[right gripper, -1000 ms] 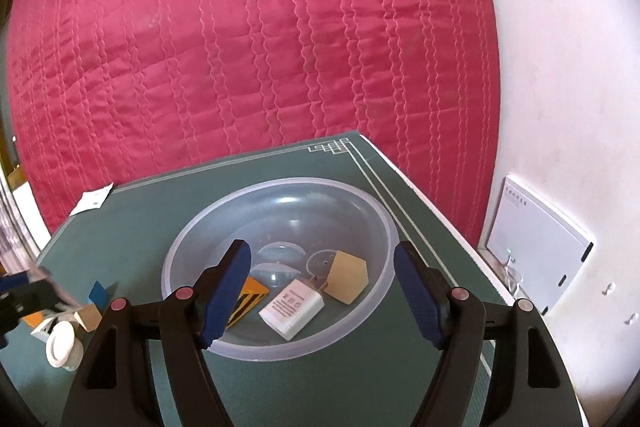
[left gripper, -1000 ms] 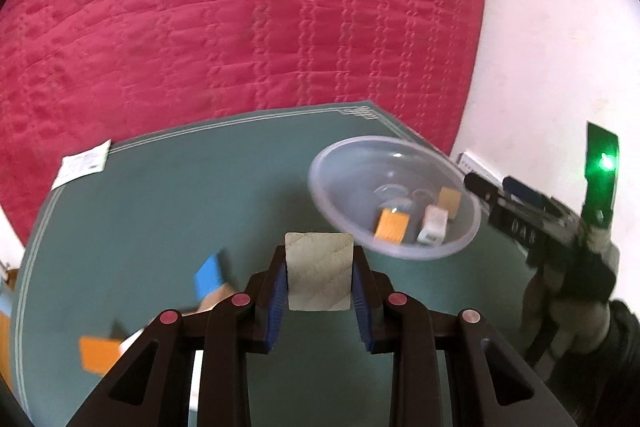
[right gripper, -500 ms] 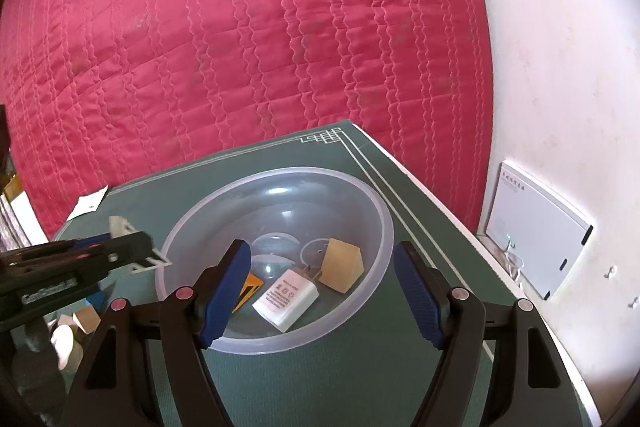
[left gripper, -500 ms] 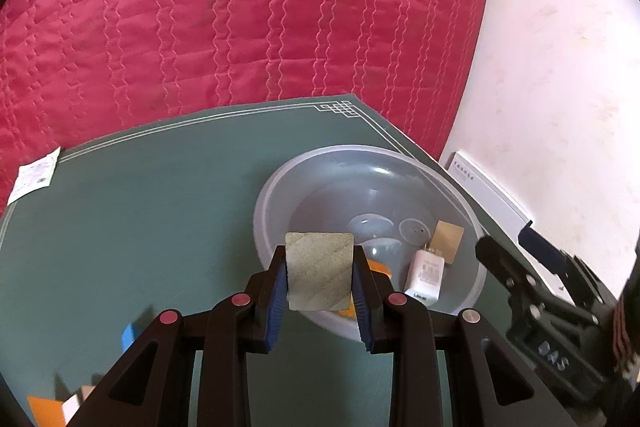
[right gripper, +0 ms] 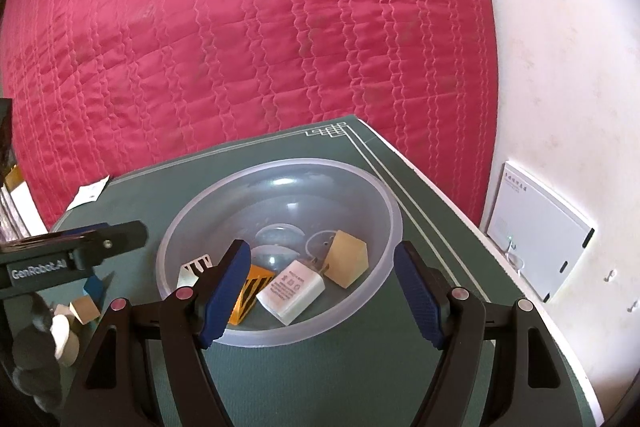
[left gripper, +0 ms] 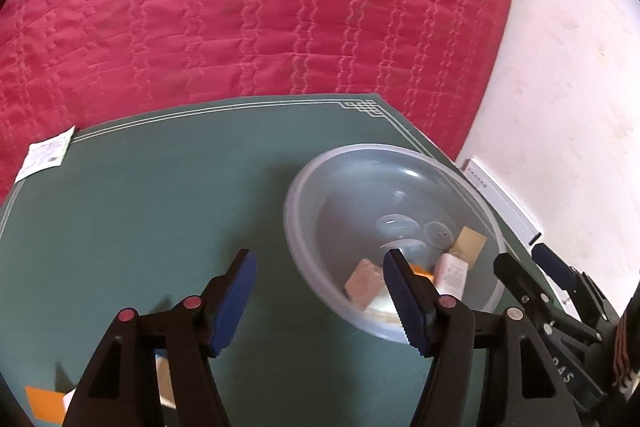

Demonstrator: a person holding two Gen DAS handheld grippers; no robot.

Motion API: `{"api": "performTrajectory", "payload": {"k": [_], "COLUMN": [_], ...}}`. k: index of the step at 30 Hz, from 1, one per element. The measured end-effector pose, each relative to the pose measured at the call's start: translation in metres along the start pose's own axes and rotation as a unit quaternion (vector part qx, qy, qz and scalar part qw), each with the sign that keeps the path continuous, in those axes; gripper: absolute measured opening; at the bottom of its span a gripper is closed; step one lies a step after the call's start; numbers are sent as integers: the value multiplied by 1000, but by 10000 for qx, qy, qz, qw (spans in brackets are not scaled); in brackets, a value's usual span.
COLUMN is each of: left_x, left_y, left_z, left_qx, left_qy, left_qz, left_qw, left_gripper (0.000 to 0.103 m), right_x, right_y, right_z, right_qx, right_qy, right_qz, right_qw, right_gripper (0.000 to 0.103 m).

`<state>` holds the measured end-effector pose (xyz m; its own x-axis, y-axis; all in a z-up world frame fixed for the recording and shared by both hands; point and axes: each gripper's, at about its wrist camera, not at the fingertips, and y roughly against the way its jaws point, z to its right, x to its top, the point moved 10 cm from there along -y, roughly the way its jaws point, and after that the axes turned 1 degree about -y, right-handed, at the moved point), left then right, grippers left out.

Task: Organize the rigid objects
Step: 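Open both grippers to release the pink block and charger into the bowl, then move the left gripper back to the pile and grasp the orange block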

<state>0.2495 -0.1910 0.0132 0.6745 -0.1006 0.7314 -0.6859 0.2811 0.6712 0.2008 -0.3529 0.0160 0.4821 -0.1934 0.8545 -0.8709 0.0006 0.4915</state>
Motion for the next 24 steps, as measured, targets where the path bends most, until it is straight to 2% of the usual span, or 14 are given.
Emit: {"api": "performTrajectory", "payload": {"k": [10,16,24], "left_x": [-16,-32,-60], "left_y": [27,52,90], "left_z": [-35,-72,-131], "left_qx": [430,742,1269], "left_qy": [70,287,688], "left_qz": [105,190,229], "left_qw": [9990,9966,9893], "left_gripper": [72,72,72], "right_x": [-1,-1,-2], "right_y": [0,1,2], "right_z": [-3,-5,-6], "right_qx": [20,12,2], "right_qy": [73,98,120], "right_qz": [34,64,74], "right_qw": [10000,9999,9999], "right_gripper": [75,75,75]}}
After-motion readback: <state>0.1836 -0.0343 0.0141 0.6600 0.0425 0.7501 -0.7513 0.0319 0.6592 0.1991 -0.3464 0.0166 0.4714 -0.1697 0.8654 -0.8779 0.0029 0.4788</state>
